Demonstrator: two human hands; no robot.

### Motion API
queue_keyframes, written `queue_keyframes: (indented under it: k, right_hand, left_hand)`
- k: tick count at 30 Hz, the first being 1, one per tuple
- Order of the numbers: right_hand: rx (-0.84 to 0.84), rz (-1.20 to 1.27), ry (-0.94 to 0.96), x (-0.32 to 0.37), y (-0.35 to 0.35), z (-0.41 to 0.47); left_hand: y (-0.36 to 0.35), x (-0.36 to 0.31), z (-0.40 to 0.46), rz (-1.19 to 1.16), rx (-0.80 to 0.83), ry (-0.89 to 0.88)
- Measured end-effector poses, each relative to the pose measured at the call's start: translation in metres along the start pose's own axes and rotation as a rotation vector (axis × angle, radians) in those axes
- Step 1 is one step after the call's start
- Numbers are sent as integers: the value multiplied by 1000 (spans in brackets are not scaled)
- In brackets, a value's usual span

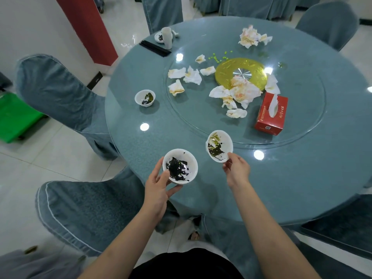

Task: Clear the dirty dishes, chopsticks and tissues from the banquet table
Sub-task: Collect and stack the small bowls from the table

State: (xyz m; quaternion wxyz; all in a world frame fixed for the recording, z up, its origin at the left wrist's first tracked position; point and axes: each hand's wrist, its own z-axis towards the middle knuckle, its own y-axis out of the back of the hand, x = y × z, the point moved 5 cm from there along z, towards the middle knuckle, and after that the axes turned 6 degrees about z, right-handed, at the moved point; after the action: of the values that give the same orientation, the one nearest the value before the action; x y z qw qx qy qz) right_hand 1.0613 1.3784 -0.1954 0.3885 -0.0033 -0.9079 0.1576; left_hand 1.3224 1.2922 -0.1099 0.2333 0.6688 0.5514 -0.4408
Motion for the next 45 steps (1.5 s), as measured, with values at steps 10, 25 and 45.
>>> queue_keyframes:
  k: [10, 25, 45]
  right_hand:
    - [363, -212, 95, -23, -68, -130]
    - [560, -422, 63, -144, -157, -290]
    - [664, -517, 50, -278, -321, -332]
  left_hand:
    - [56, -30, -30, -35, 81, -100]
    - [231, -70, -92, -88, 54, -240]
    - [406, -128, -36, -78, -152, -227]
